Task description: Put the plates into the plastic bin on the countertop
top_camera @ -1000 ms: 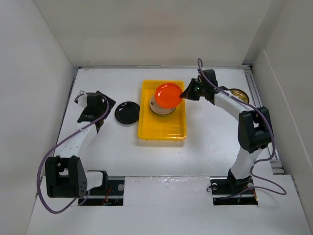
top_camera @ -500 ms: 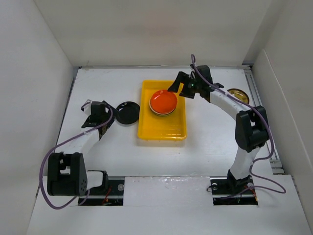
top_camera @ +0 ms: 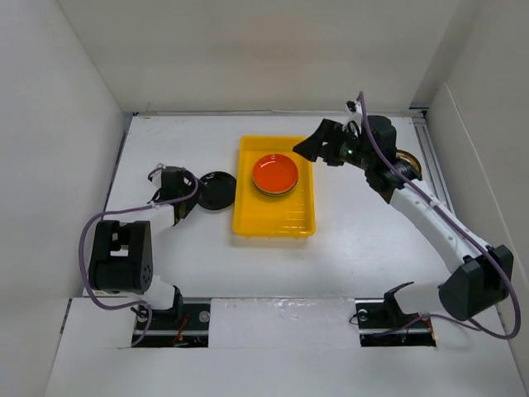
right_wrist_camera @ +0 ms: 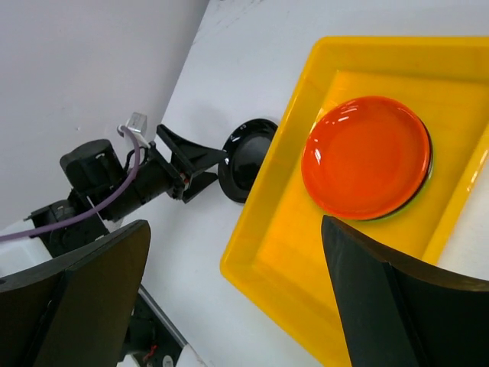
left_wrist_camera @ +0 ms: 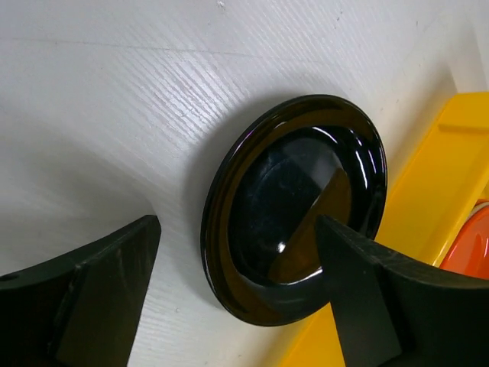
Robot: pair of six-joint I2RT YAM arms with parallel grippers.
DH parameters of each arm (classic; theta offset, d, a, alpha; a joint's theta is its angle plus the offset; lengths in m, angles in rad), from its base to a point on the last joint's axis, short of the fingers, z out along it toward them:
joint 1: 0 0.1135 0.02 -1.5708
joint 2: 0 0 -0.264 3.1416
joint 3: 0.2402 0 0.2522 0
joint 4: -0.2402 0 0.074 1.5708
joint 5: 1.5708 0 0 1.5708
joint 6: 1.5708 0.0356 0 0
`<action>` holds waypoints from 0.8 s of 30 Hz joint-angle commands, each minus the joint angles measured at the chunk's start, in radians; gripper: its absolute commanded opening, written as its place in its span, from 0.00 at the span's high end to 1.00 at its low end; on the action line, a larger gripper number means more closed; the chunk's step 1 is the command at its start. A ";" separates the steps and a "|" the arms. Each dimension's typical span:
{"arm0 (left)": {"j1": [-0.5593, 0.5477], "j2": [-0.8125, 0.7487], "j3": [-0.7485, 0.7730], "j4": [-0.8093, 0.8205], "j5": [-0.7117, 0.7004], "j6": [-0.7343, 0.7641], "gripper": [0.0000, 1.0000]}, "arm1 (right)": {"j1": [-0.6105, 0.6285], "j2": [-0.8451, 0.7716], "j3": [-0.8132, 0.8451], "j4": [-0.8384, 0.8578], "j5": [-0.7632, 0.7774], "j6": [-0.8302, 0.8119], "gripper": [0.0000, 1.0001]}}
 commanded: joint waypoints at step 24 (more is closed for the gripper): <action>-0.026 -0.262 0.071 -0.186 -0.298 -0.150 1.00 | -0.459 -0.275 -0.287 0.011 -0.162 -0.028 0.05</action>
